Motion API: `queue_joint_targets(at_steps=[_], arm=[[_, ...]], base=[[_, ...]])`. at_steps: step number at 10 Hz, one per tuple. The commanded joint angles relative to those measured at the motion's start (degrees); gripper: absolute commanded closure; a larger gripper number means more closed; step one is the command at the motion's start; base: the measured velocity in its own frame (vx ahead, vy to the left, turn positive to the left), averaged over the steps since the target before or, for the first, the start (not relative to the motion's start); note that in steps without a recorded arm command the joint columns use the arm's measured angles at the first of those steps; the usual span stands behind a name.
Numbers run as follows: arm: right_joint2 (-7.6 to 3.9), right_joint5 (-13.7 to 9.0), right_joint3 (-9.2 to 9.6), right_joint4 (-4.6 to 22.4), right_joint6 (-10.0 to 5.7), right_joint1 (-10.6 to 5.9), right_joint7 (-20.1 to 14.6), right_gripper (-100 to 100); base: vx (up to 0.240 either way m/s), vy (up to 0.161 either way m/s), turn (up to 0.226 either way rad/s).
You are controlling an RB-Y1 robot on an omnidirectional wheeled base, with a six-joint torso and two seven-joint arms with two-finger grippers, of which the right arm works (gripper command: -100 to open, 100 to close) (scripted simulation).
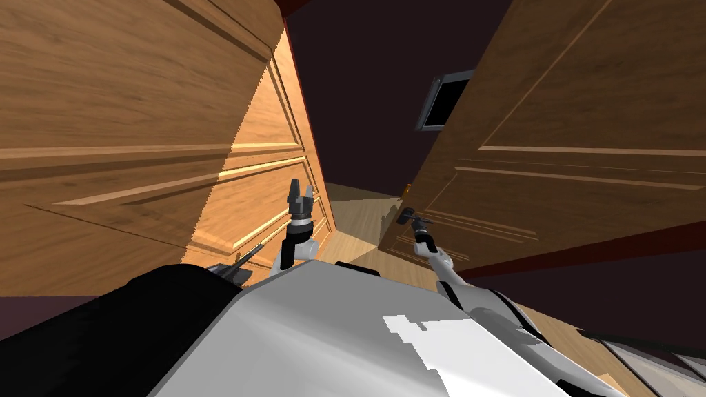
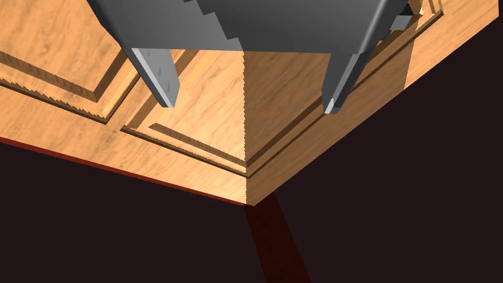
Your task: Pull the door open
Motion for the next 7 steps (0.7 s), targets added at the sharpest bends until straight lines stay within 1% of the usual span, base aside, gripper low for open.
queue_joint_targets(at_steps=[1,4,6,7], arm=[[0.27,-0.55,1.18,0.1,0.02,0.15,0.14,100],[0.02,-1.99,3.34,-0.56,0.14,0.13,0.27,100],[-0.18,-3.16,5.07,-1.09,0.23,0.12,0.38,100],[-0.24,-3.55,5.65,-1.26,0.27,0.12,0.41,100]], base=[[-0.201,-0.086,0.136],[-0.222,-0.089,0.154],[-0.231,-0.136,0.177],[-0.265,-0.147,0.177]])
